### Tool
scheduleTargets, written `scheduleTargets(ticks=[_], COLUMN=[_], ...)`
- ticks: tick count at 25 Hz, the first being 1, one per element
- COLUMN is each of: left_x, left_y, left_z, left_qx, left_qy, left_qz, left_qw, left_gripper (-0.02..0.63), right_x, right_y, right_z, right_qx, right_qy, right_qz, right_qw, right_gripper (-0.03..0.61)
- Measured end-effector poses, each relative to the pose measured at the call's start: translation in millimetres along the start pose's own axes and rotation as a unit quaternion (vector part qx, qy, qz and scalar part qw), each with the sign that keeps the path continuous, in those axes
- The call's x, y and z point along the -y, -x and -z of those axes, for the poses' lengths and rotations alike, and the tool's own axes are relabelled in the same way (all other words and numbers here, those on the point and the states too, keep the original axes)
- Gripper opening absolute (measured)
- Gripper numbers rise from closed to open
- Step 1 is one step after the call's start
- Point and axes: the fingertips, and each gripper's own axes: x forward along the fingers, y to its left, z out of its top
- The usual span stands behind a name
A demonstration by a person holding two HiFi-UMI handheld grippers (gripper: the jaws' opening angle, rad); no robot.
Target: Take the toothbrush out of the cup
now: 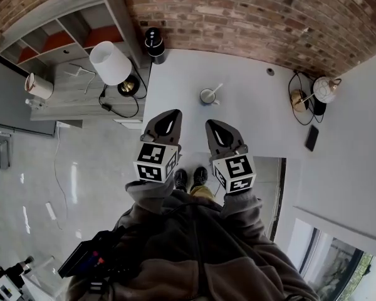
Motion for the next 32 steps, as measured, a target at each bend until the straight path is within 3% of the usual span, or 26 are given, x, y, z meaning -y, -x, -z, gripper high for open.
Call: scheduleTargets(ticks=[15,32], left_x=[-4.7,-27.8], left_y=[-31.1,-66.4], left_z=[89.8,165.5], left_qx=[-0.101,-0.177], left_qy=[0.044,0.083], left_qz=[-0.002,-0.014], left_qw=[0.9939,0.9806], left_gripper=[0.005,0.005], right_x=[23.1,72.3], right_y=[-23.1,-74.5], right_z=[76.2,138.6], right_qx=[-0.073,-0.127], right_qy=[-0.044,-0.061], right_qz=[-0.018,-0.019], right_qw=[0.996,0.99], right_gripper=[0.0,0.0])
